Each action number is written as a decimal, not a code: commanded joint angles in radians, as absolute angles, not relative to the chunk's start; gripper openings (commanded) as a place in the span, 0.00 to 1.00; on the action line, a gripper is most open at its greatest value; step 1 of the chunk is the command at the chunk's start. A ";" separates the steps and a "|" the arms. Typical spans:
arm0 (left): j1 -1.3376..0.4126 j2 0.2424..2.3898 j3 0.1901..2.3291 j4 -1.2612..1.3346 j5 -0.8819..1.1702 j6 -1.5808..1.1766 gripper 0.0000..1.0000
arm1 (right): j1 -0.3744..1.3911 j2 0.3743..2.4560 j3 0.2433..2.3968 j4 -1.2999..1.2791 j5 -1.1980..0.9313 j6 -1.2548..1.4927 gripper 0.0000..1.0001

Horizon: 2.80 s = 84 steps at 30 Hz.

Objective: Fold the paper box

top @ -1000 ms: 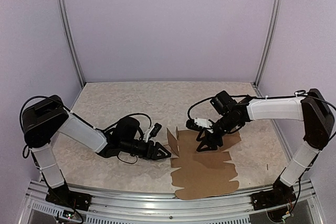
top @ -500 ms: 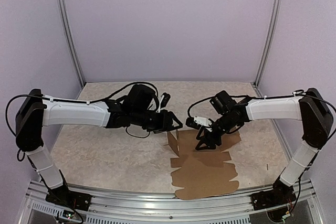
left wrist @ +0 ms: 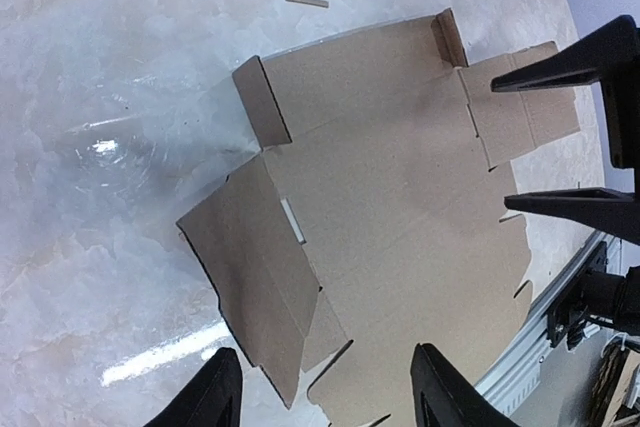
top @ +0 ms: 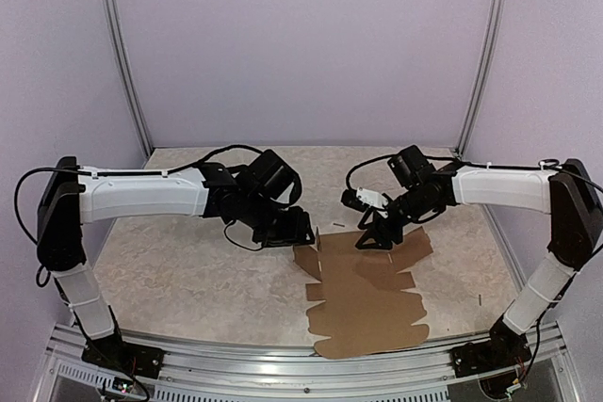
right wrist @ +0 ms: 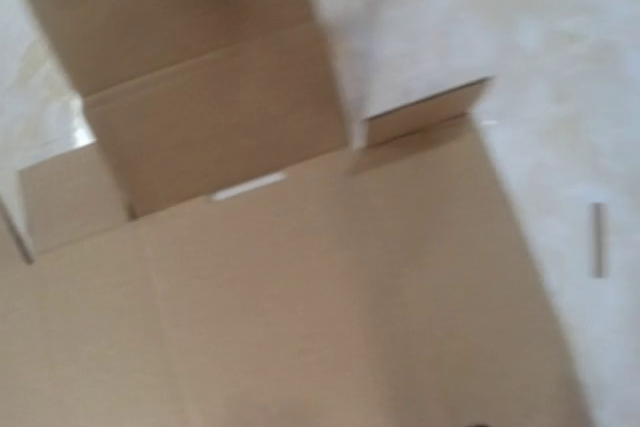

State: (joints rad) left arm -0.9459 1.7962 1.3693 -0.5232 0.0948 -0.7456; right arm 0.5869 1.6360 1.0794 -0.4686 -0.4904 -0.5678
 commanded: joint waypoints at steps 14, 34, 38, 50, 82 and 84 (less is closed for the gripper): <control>-0.914 1.833 1.314 -0.453 0.099 -0.792 0.50 | 0.505 1.515 1.076 -0.526 -0.517 -0.579 0.62; -0.787 1.826 1.196 -0.136 0.343 -0.753 0.00 | 0.312 1.339 1.017 -0.652 -0.607 -0.481 0.64; -0.791 1.667 1.010 0.125 0.248 -0.773 0.00 | 0.294 1.344 1.012 -0.632 -0.590 -0.425 0.66; -0.785 1.382 0.670 0.393 0.035 -0.890 0.00 | 0.069 1.367 0.938 -0.457 -0.868 -0.266 0.77; -0.765 1.299 0.494 0.653 0.090 -0.991 0.00 | 0.252 1.771 1.014 -0.119 -0.949 -0.214 0.77; -0.764 1.305 0.490 0.660 0.096 -0.983 0.00 | 0.252 1.807 1.030 -0.107 -0.977 -0.202 0.77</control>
